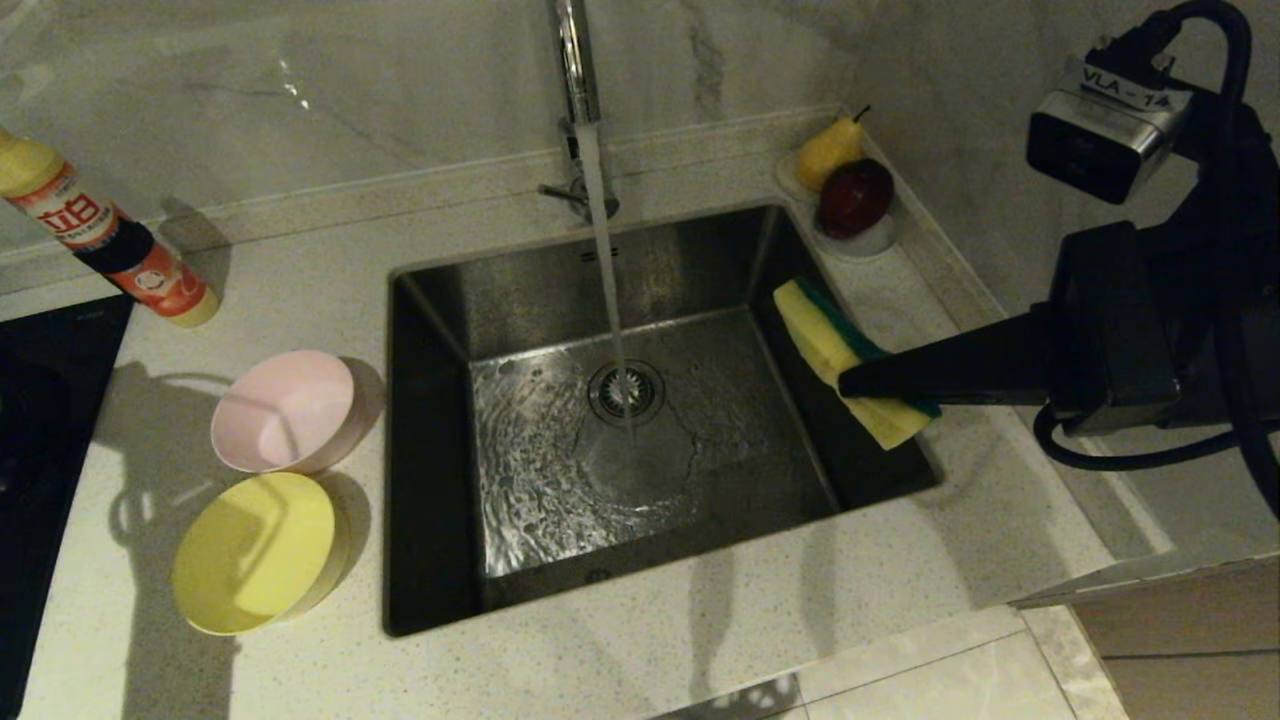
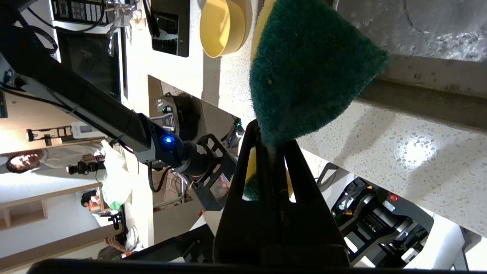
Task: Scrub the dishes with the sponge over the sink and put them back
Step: Place the bowl on the table
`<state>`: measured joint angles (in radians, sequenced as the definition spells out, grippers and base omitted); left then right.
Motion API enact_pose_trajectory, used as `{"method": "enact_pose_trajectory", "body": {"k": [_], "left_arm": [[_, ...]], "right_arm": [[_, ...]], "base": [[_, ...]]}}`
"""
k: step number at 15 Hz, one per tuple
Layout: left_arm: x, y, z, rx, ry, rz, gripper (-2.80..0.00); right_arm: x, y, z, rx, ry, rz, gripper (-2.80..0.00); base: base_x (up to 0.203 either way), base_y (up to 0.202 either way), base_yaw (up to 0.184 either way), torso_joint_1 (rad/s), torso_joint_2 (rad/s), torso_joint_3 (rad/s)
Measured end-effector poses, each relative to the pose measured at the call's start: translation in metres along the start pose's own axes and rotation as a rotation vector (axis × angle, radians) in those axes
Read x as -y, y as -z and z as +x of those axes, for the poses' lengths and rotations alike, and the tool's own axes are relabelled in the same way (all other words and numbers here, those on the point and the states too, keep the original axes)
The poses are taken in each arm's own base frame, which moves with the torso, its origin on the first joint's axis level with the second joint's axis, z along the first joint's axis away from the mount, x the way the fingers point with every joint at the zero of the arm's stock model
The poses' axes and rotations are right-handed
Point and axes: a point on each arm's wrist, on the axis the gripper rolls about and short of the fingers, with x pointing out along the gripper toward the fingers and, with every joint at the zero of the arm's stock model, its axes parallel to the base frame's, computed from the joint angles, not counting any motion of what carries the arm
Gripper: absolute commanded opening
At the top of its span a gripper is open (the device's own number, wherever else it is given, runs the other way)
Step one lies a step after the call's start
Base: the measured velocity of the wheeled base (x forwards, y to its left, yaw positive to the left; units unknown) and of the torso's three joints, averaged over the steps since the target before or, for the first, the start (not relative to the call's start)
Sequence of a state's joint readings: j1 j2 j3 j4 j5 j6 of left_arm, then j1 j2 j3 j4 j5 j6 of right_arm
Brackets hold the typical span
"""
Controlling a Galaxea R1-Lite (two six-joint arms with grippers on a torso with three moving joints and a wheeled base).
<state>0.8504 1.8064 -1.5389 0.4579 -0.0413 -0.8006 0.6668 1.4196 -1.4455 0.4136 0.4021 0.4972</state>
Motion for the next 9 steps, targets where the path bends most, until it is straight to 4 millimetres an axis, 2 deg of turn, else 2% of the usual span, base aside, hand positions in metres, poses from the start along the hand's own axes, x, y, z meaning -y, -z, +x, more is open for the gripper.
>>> {"method": "enact_pose_trajectory", "body": {"k": [4, 9], "left_arm": [[-0.012, -0.013, 0.022, 0.002, -0.048, -0.037, -2.8], [-0.02, -0.021, 0.051, -0.025, -0.088, -0.068, -2.8]], "right_arm": [[0.0, 0.001, 0.0, -0.002, 0.001, 0.001, -2.8], [-0.003, -0.002, -0.002, 0.01, -0.008, -0.006, -2.8]], "base": [[0.0, 0.0, 0.0, 0.0, 0.0, 0.0], [0.0, 0.0, 0.0, 0.0, 0.0, 0.0]]}}
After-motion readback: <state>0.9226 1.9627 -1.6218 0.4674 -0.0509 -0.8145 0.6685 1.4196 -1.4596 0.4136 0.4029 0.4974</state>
